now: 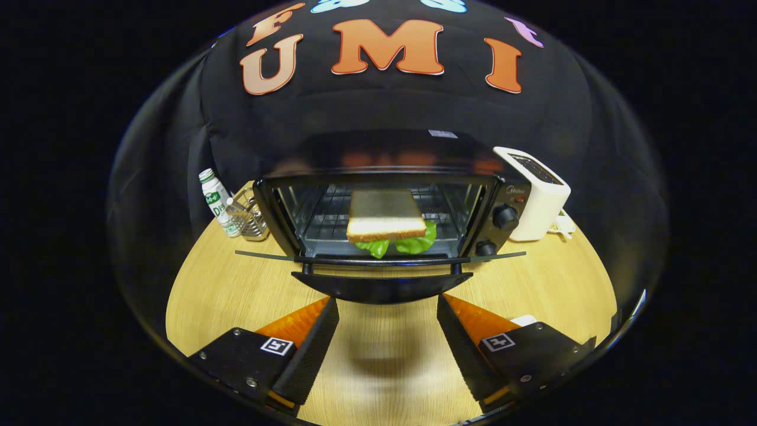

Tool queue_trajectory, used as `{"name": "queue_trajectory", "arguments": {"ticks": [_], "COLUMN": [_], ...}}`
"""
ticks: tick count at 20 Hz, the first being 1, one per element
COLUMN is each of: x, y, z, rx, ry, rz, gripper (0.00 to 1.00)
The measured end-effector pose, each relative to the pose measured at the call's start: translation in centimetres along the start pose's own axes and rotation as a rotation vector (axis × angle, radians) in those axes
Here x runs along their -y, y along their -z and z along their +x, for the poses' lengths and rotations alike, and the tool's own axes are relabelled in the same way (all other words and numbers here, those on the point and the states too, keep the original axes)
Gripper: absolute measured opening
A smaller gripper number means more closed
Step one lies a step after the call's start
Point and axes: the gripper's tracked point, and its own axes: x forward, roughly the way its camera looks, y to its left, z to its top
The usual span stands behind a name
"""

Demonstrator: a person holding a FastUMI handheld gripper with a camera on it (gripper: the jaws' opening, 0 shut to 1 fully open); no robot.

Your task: Open the toaster oven, put the food inside, and close the toaster oven door.

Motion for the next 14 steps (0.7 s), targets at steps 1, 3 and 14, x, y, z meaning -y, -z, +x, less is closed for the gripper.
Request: {"name": "queue_trajectory", "arguments": {"ticks": [1,3,14], "x": [-0.1,-0.2,1.2], "y": [-0.9,-2.8,-7.6], "z": [0.2,0.8,-1.3], "rx": [0.018,0.048,0.125], "ry": [-0.004,-0.016,-0.038], "rz": [0.010,0.023,0.076], "gripper": [0.99,1.00,0.99]}}
